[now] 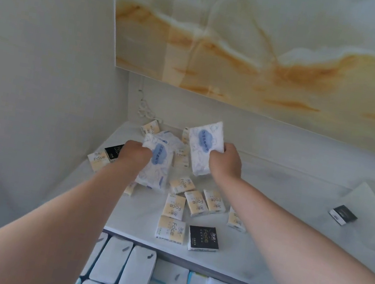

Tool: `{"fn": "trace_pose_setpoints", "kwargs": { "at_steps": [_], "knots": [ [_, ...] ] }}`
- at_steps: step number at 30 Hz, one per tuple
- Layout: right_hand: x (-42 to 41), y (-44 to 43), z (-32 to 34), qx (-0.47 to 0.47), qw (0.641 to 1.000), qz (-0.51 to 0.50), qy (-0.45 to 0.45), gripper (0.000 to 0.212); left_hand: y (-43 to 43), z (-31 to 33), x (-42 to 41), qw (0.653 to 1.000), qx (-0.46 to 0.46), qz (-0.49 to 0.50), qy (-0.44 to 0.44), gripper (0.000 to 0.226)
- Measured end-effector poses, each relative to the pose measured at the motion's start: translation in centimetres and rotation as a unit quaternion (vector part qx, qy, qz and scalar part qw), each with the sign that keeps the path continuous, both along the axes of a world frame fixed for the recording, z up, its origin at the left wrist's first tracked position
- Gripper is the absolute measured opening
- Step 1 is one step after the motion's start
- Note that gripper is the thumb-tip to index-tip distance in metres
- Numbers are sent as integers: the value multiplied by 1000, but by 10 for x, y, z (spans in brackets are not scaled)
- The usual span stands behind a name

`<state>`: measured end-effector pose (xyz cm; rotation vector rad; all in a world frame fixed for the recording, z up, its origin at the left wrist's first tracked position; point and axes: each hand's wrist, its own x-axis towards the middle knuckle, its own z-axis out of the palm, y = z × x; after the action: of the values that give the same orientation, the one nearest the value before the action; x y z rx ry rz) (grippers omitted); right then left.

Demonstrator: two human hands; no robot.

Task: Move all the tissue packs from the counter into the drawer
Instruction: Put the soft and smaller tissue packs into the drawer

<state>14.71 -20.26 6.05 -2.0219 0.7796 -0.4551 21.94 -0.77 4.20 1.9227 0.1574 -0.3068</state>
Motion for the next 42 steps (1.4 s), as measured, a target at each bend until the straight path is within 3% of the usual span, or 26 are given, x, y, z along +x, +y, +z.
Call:
{"fn": "trace_pose_setpoints", "kwargs": {
  "at_steps": [3,6,10,13,16,19,22,28,34,37,39,41,42],
  "knots": [
    [-3,22,17,95,993,47,-46,12,10,1,7,995,-82,-9,47,18],
    [-7,48,20,143,984,100,-24,13,16,21,-4,984,-170,-41,43,22],
    [-22,66,17,129,983,134,5,14,13,50,-33,965,-252,-48,63,28],
    [-43,69,23,88,985,151,12,14,13,53,-54,968,-209,-139,20,39],
    [-71,65,31,70,985,151,34,30,9,45,-73,972,-165,-165,-2,51],
    [-107,55,37,74,987,145,10,54,-1,50,-109,968,-157,-196,-7,39],
    [-149,48,39,138,981,133,-13,74,-12,53,-145,961,-156,-226,-25,29],
    [-230,25,17,217,969,116,-16,43,-23,36,-211,939,-161,-304,-10,37],
    [-291,6,-3,122,983,132,47,46,-28,5,-249,938,-10,-341,-54,70],
    [-310,4,-9,87,977,169,100,45,-28,0,-268,928,36,-356,-105,40],
    [-322,3,-13,55,973,193,114,67,-29,-6,-276,923,54,-362,-121,40],
    [-330,0,-15,25,981,180,65,105,-31,-12,-284,915,65,-375,-132,36],
    [-333,-3,-15,0,982,185,41,114,-34,-15,-289,909,67,-386,-142,33]
  ]
}}
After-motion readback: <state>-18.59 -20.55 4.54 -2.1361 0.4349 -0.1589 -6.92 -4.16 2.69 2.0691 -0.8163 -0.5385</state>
